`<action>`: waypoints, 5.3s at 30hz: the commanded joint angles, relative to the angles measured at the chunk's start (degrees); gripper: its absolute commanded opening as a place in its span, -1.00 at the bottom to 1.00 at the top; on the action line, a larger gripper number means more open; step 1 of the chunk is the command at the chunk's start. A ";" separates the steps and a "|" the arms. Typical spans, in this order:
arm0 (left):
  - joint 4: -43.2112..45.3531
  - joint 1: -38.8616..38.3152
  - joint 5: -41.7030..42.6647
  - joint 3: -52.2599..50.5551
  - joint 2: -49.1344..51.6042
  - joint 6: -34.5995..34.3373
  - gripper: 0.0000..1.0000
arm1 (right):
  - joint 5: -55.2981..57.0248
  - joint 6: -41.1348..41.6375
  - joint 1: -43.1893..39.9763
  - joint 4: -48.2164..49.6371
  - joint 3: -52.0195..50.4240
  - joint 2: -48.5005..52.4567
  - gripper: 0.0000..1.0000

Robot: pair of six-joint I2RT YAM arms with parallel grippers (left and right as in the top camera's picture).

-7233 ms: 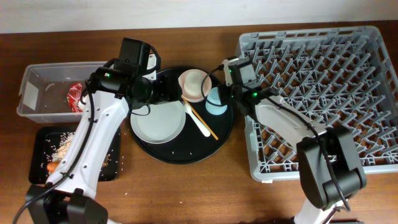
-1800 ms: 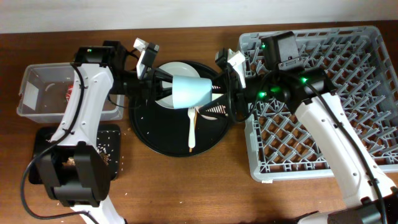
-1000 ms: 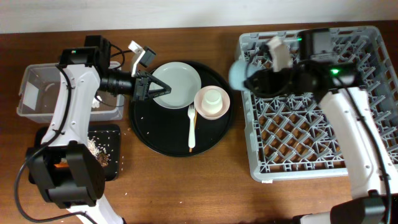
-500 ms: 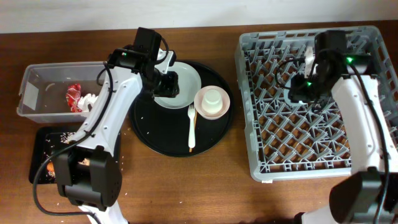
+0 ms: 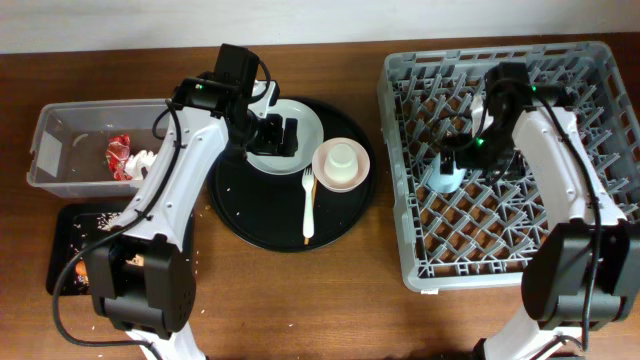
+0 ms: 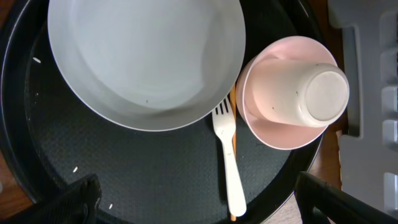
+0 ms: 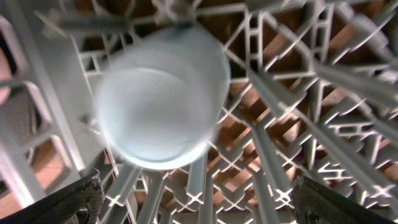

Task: Sort waste into correct bins and load items into the dishwasher rack
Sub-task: 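Place the light-blue cup upside down in the rack with the right gripper, then grasp the white cup from the pink bowl with the left gripper, then lift the white cup and pass it to the right gripper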

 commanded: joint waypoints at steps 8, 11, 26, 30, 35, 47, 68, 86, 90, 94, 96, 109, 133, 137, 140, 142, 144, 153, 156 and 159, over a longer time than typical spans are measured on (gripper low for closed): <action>-0.66 -0.22 -2.89 0.02 -1.01 0.11 0.96 | -5.18 -0.04 9.40 -8.55 13.03 -0.11 0.98; 5.53 -5.44 4.17 0.02 -0.98 -0.85 0.79 | 0.35 2.71 8.41 -9.25 13.03 -0.13 0.97; 15.06 -18.91 -12.55 0.02 11.91 -14.47 0.74 | -2.01 2.71 -2.73 -9.16 4.26 -0.09 0.97; 17.57 -21.35 -16.55 0.02 12.09 -14.47 0.68 | -2.03 2.71 -2.73 -9.22 4.26 -0.09 0.97; 17.11 -21.35 -17.77 0.02 12.11 -14.45 0.38 | -2.05 2.71 -2.73 -9.20 4.26 -0.09 0.97; 14.47 -19.28 -18.18 1.88 13.44 -14.01 0.20 | -2.05 2.71 -2.73 -9.18 4.24 -0.09 0.97; 12.83 6.67 17.46 1.16 13.38 -6.14 0.20 | -2.73 2.69 -2.73 -9.16 4.24 -0.09 0.97; 3.15 0.70 -7.58 8.74 12.94 -5.55 0.97 | -2.75 2.69 -2.73 -8.98 4.24 -0.07 0.97; 2.45 -4.57 -17.42 8.74 12.04 -9.14 0.98 | -2.75 2.69 -2.73 -8.98 4.24 -0.07 0.97; 1.36 -6.14 -19.52 8.74 11.19 -10.34 0.98 | -2.89 2.71 -2.73 -8.76 4.24 -0.07 0.98; 1.36 -7.43 -17.94 8.72 11.21 -10.34 0.98 | -2.89 2.71 -2.73 -8.85 4.24 -0.07 0.98; 3.96 -8.87 -13.97 8.68 11.21 -10.10 0.64 | -2.89 2.69 -2.73 -9.01 4.24 -0.07 0.97; 10.45 2.16 4.24 4.66 2.73 -8.87 0.64 | -2.93 2.71 -2.73 -6.64 1.38 -0.07 0.97; 14.25 7.89 10.49 4.66 9.99 -8.44 0.65 | -2.93 2.71 -2.73 -6.62 1.36 -0.07 0.97; 19.67 7.91 12.94 4.66 16.33 -7.52 0.65 | -2.93 2.71 -2.73 -6.60 1.36 -0.07 0.97; 23.06 7.96 13.40 4.66 17.99 -7.50 0.66 | -2.93 2.71 -2.73 -6.60 1.36 -0.07 0.97; 24.79 7.96 16.02 4.66 18.34 -6.62 0.65 | -2.93 2.71 -2.73 -6.60 1.36 -0.07 0.97; 29.16 7.43 20.41 4.66 21.31 -6.64 -0.35 | -2.91 2.71 -2.73 -6.32 1.36 -0.07 0.97; 29.14 7.45 19.89 4.66 21.31 -6.64 -0.88 | -2.91 2.71 -2.73 -6.19 1.36 -0.07 0.97; 29.03 8.24 21.97 4.72 19.91 -6.64 -0.99 | -2.91 2.71 -2.73 -6.19 1.36 -0.07 0.98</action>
